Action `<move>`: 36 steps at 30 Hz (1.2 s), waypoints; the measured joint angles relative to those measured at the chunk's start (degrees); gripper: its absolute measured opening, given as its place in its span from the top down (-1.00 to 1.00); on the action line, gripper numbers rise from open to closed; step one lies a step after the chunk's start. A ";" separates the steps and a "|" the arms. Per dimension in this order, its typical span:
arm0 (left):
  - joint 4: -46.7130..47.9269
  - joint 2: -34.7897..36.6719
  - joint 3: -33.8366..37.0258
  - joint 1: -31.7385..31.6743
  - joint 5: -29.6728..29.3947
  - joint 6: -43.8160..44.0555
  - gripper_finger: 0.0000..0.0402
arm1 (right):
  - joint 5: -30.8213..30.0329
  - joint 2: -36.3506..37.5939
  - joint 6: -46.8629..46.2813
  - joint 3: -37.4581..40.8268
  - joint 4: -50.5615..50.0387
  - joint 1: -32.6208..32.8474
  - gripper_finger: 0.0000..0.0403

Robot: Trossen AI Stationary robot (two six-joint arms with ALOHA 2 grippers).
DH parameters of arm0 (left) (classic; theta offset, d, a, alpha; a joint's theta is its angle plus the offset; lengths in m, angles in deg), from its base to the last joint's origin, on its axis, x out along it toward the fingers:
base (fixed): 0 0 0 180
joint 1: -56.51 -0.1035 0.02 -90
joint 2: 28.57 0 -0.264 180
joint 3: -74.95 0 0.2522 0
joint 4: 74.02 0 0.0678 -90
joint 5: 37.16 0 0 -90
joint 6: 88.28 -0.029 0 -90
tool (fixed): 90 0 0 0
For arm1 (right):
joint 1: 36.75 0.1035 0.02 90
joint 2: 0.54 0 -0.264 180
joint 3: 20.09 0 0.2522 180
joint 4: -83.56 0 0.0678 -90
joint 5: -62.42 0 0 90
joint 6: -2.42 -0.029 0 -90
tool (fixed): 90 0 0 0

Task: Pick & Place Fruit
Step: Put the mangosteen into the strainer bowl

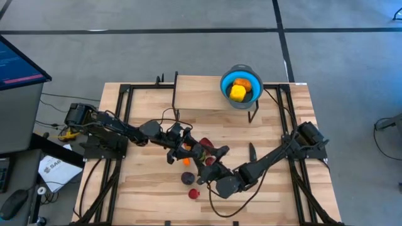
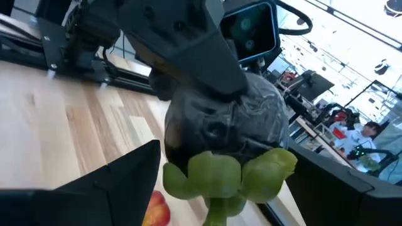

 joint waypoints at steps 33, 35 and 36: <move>27.28 17.19 0.04 -5.35 1.83 -21.20 -0.68 | 12.29 0.47 -32.85 0.00 -18.39 2.53 -0.04; 35.95 20.80 0.04 -4.08 -3.30 -25.40 -0.64 | 12.35 2.16 -36.23 0.01 -21.93 3.64 -0.05; 40.33 22.27 0.04 -3.37 -6.33 -26.92 -0.62 | 12.35 3.40 -38.04 0.00 -24.05 4.17 -0.05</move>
